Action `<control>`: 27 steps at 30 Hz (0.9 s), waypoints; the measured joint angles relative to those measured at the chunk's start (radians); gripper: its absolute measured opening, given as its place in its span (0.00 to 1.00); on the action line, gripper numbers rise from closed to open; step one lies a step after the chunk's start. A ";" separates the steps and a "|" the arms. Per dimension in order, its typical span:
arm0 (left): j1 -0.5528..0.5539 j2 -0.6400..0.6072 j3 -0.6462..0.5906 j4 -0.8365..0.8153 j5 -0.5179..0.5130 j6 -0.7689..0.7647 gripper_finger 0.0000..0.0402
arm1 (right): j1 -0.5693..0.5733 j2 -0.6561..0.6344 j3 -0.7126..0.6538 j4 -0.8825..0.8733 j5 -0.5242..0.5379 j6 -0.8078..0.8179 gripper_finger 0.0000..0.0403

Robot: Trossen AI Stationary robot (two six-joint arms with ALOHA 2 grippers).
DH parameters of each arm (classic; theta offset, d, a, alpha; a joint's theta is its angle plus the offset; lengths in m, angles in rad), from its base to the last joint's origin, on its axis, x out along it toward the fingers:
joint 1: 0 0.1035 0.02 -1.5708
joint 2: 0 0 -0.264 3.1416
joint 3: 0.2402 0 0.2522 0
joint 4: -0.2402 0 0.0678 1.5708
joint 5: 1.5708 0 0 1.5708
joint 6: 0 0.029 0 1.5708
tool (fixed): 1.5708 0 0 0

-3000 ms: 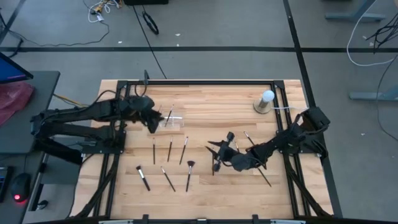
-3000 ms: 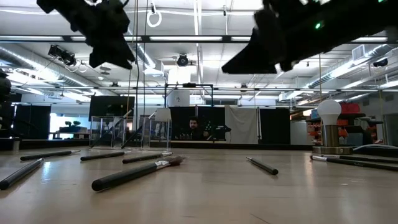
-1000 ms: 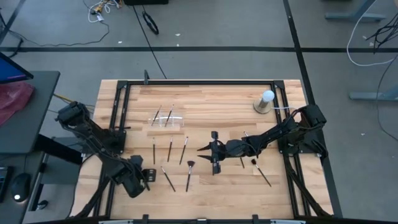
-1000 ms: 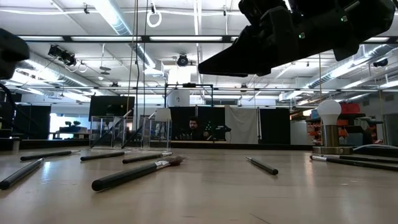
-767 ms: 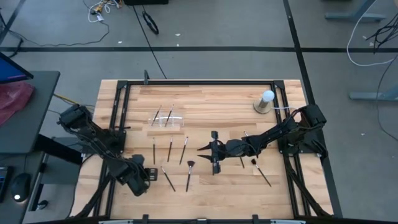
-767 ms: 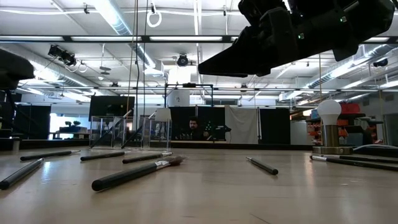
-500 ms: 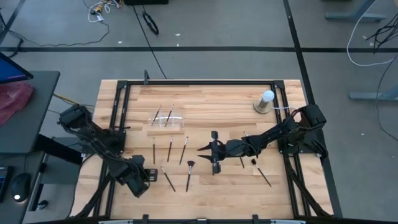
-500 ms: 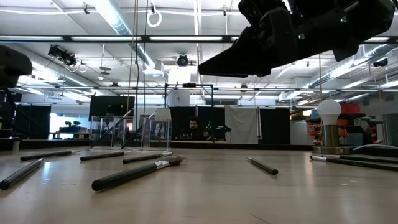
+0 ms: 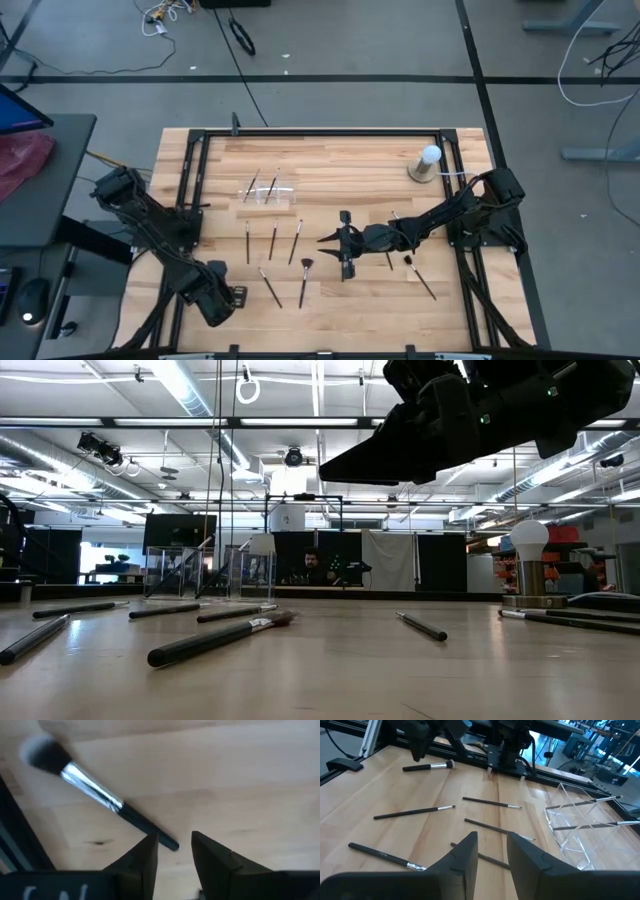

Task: Pick & Place Makeup Brushes
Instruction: Put the black powder brush into the transparent organizer

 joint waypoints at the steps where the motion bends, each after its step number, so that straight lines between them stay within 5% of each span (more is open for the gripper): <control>1: 0.000 0.000 0.000 -0.009 0.000 -0.001 0.34 | 0.000 0.000 0.000 -0.002 0.000 0.000 0.26; 11: -0.001 0.000 0.000 -0.052 0.123 -0.021 0.60 | 0.000 0.000 0.000 -0.006 0.000 -0.006 0.26; 21: 0.007 0.014 -0.001 -0.099 0.088 -0.029 0.51 | 0.000 0.000 0.000 -0.008 0.000 -0.003 0.26; 27: 0.020 0.073 -0.001 -0.096 0.158 -0.028 0.49 | 0.000 0.000 0.000 -0.011 -0.001 -0.003 0.26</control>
